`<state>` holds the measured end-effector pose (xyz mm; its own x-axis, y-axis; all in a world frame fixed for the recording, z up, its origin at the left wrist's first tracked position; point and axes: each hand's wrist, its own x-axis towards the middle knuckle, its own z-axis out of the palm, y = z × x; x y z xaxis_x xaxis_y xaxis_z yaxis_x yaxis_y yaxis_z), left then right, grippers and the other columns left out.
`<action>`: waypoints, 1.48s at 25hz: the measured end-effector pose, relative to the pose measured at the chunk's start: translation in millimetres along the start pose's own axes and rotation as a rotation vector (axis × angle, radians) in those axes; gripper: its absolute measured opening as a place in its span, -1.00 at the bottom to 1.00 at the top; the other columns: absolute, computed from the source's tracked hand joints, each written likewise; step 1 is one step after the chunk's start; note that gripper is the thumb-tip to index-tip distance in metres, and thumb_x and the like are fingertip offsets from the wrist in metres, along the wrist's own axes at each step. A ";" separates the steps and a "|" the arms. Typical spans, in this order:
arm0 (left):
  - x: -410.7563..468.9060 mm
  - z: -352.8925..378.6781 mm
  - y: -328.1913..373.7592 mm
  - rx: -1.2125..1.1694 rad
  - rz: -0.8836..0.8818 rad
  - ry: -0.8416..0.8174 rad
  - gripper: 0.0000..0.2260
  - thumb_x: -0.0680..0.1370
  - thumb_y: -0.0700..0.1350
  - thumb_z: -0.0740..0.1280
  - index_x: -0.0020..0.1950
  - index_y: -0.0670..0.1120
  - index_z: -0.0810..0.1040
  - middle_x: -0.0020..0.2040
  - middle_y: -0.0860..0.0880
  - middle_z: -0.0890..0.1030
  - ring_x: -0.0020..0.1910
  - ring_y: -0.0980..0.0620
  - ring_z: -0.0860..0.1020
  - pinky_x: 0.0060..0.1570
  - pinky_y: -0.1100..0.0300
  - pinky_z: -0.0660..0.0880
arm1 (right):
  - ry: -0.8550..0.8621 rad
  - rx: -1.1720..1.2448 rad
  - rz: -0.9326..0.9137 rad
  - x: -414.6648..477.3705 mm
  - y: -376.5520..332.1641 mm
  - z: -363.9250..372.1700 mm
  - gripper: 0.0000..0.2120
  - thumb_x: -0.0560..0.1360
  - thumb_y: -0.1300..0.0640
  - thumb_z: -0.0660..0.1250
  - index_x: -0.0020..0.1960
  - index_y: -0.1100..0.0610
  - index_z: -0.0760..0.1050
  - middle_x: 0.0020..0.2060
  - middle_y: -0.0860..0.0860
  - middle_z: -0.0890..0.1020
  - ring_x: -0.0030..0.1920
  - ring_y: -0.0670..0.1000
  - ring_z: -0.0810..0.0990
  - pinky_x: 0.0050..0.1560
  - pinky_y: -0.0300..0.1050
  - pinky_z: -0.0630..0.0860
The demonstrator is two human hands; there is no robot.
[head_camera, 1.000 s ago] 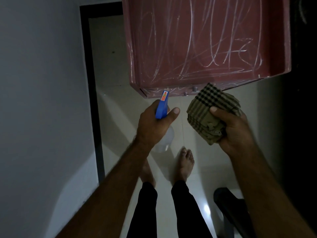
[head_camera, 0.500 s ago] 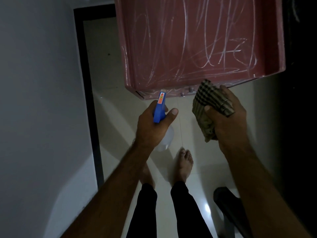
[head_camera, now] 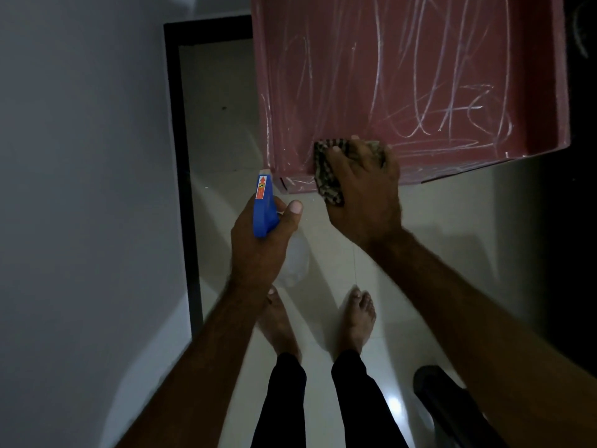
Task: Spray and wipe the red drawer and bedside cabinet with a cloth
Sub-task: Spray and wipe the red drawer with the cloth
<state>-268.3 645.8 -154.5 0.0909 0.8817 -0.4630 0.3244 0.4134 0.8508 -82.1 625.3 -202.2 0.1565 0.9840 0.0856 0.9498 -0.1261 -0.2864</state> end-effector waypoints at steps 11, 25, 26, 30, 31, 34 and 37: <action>9.7 -14.0 0.1 -0.056 0.041 -0.052 -0.84 0.56 -0.07 0.46 -0.08 -0.01 0.49 -0.10 -0.35 0.60 -0.07 -0.35 0.61 0.05 -0.04 0.59 | 0.063 0.105 -0.028 16.8 4.5 13.5 -0.45 0.48 0.07 0.44 0.46 0.01 0.49 0.31 -0.01 0.64 0.39 0.16 0.51 0.32 0.28 0.38; 13.0 -31.3 3.6 -0.025 0.105 -0.083 -0.83 0.52 0.03 0.43 -0.08 0.02 0.47 -0.10 -0.34 0.62 -0.09 -0.31 0.63 -0.08 0.28 0.55 | 0.020 0.270 0.154 15.8 -55.8 18.4 -0.35 0.44 0.32 0.42 0.50 0.05 0.43 0.01 0.14 0.61 0.07 0.18 0.51 -0.05 0.05 0.54; 12.6 -31.9 4.5 -0.026 0.107 -0.089 -0.82 0.50 0.06 0.43 -0.08 0.02 0.47 -0.10 -0.34 0.62 -0.09 -0.31 0.63 -0.06 0.23 0.56 | -0.023 0.270 0.106 16.2 -59.9 18.6 -0.36 0.45 0.32 0.41 0.50 0.05 0.43 0.02 0.13 0.61 0.08 0.18 0.51 -0.03 0.11 0.56; 9.2 -31.5 7.9 -0.026 0.103 -0.090 -0.80 0.50 0.07 0.42 -0.07 0.01 0.48 -0.09 -0.34 0.59 -0.08 -0.35 0.62 0.04 -0.12 0.59 | -0.021 0.292 0.262 25.5 -43.3 12.9 -0.26 0.45 0.32 0.42 0.58 0.06 0.32 0.14 0.20 0.59 0.18 0.21 0.51 0.09 0.19 0.58; 7.9 -30.1 8.3 -0.019 0.099 -0.086 -0.81 0.51 0.06 0.43 -0.06 0.01 0.48 -0.09 -0.33 0.59 -0.08 -0.34 0.63 0.04 -0.15 0.59 | 0.005 0.308 0.306 25.5 -43.7 12.6 -0.26 0.45 0.33 0.42 0.59 0.07 0.32 0.14 0.21 0.59 0.18 0.21 0.51 0.11 0.17 0.58; 3.7 -23.5 9.6 -0.019 0.087 -0.087 -0.81 0.55 0.03 0.48 -0.05 0.02 0.49 -0.09 -0.29 0.61 -0.09 -0.31 0.64 0.04 -0.22 0.60 | -0.039 0.296 0.107 14.1 -55.6 12.2 -0.31 0.42 0.35 0.43 0.52 0.09 0.40 0.08 0.15 0.64 0.15 0.18 0.50 0.08 0.18 0.56; -0.3 -16.6 13.0 -0.053 0.060 -0.087 -0.78 0.49 0.09 0.48 -0.04 0.05 0.50 -0.09 -0.28 0.63 -0.10 -0.30 0.65 0.02 -0.13 0.63 | -0.064 0.276 0.132 12.0 -36.7 9.6 -0.30 0.43 0.34 0.44 0.53 0.07 0.40 0.09 0.16 0.63 0.16 0.19 0.51 0.09 0.11 0.53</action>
<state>-279.8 654.6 -139.1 0.1904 0.8833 -0.4285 0.2659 0.3737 0.8886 -117.7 642.9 -199.9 0.2477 0.9685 -0.0271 0.8118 -0.2228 -0.5397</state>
